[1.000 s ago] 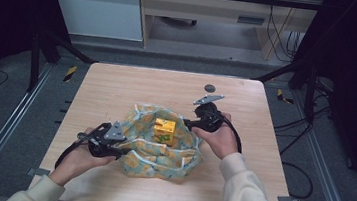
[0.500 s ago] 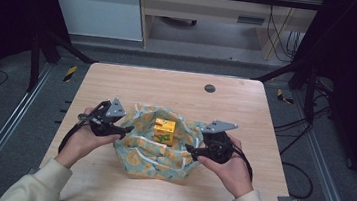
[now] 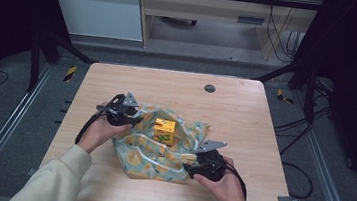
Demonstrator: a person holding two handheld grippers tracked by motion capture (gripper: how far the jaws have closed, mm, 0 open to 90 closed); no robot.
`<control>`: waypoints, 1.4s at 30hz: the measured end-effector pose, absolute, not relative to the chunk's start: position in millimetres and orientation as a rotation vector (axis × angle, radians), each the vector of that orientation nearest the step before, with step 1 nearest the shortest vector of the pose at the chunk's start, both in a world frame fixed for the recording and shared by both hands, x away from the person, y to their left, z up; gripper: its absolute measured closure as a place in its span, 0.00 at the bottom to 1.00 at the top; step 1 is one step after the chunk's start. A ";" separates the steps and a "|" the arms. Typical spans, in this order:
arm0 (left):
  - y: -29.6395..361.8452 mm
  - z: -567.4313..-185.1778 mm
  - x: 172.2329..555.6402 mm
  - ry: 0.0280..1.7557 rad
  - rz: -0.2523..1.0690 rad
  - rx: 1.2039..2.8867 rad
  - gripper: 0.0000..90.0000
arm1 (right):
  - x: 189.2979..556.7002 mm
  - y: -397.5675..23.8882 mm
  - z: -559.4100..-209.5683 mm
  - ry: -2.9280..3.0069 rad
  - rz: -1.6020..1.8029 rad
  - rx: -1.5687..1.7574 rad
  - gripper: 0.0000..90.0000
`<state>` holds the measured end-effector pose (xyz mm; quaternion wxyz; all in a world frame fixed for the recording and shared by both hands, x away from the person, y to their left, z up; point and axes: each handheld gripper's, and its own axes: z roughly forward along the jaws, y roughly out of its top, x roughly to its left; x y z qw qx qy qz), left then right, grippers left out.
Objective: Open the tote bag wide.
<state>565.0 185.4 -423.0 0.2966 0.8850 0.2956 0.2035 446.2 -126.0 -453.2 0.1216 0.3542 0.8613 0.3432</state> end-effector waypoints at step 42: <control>210.3 -469.6 585.6 0.943 0.554 2.325 1.00 | 454.3 -168.5 -484.3 2.585 0.819 1.035 1.00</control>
